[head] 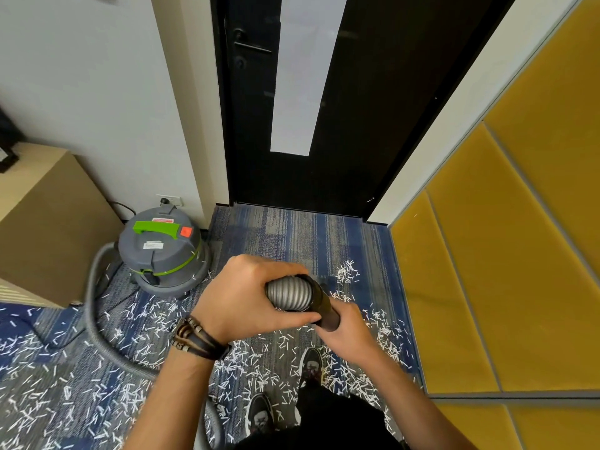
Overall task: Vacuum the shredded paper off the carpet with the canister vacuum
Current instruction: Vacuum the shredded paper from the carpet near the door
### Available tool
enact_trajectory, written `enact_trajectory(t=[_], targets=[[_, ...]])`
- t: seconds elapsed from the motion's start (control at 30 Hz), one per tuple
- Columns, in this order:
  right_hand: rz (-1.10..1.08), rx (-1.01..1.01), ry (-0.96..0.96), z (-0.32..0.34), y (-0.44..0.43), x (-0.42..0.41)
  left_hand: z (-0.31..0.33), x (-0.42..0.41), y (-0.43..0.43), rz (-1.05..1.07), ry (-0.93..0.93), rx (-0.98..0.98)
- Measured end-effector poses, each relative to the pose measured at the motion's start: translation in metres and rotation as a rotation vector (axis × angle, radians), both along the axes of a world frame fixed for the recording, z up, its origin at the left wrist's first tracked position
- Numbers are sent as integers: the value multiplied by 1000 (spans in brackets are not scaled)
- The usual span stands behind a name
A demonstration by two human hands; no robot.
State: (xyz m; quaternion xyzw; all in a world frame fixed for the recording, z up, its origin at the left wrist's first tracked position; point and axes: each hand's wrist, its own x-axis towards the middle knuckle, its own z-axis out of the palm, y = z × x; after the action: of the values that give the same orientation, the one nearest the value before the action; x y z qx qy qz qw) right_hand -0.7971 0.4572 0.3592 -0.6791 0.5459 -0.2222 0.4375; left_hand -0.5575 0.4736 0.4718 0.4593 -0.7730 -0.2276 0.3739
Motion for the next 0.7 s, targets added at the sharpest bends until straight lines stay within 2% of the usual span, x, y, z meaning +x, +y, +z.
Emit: enact_trajectory(t=[0.13,0.37,0.7], targets=[[-40,4,-31,-5,9,-5,-2,-3,0,-40,28,23],[-33,-42,71,-11,-5,-17,-10,-8,-3,43,-28,-13],[-41,-13,24,-12,-23,-24,-10,-25,-22,33,-2,27]])
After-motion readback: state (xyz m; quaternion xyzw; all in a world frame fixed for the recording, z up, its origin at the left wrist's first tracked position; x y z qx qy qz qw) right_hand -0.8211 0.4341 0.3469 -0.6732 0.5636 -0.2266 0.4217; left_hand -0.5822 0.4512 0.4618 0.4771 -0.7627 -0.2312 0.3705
